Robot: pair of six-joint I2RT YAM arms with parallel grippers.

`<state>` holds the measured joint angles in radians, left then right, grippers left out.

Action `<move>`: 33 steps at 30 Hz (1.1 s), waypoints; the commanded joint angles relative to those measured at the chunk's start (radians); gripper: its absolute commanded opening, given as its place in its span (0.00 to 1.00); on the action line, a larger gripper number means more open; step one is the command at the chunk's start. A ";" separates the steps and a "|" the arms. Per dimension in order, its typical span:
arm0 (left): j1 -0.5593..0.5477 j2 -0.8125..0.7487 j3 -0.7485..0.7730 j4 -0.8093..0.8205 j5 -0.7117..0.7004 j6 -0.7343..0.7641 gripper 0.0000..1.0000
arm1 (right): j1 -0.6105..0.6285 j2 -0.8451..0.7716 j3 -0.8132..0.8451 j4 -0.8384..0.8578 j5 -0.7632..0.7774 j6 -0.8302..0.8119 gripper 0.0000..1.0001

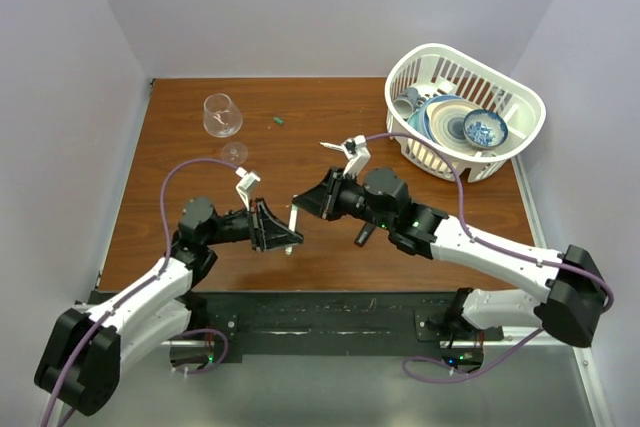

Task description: Insert the pens into the pen caps

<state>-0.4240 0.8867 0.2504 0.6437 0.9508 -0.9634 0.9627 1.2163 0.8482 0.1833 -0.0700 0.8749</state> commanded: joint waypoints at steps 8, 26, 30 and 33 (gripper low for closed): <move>0.010 -0.048 0.190 -0.180 -0.061 0.203 0.00 | 0.045 -0.092 0.081 -0.142 -0.044 -0.005 0.37; 0.010 -0.226 0.217 -0.357 0.023 0.266 0.00 | 0.044 -0.080 0.287 -0.268 0.064 -0.108 0.75; 0.010 -0.233 0.213 -0.365 0.031 0.262 0.00 | 0.045 -0.038 0.325 -0.237 0.036 -0.114 0.71; 0.010 -0.233 0.205 -0.357 0.037 0.255 0.00 | 0.045 -0.009 0.347 -0.220 0.021 -0.105 0.66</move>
<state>-0.4187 0.6598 0.4381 0.2722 0.9577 -0.7124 1.0077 1.1774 1.1416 -0.0650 -0.0402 0.7864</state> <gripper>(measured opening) 0.178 0.683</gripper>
